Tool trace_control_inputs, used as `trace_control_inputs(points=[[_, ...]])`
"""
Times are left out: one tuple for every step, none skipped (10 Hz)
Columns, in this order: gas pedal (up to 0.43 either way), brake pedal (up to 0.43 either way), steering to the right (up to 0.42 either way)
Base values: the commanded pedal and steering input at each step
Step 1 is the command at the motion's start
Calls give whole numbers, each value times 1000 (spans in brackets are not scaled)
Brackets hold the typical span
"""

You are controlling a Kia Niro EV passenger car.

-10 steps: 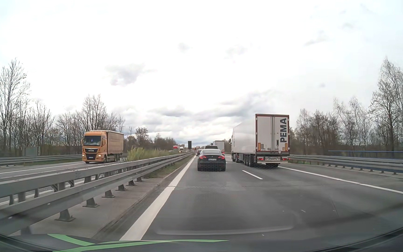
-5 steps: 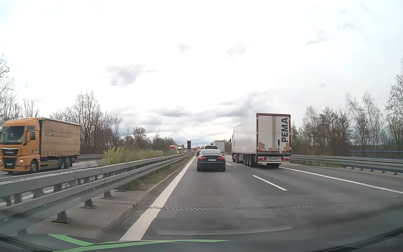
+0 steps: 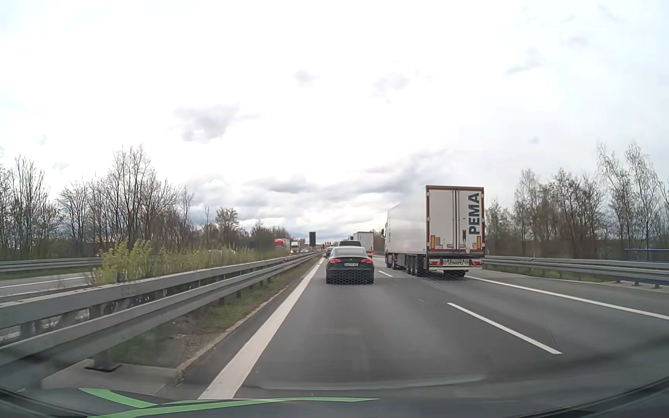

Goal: Follow the waypoints while adhering to traffic rules and regulations

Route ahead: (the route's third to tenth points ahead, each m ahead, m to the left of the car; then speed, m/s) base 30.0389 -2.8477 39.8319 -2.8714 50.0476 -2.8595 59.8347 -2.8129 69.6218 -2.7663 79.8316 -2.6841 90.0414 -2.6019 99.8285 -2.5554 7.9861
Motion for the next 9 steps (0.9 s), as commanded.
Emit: trace_control_inputs(points=[[28,0,0],[28,0,0],[28,0,0],[28,0,1],[28,0,1],[28,0,1],[39,0,1],[47,0,1],[47,0,1]])
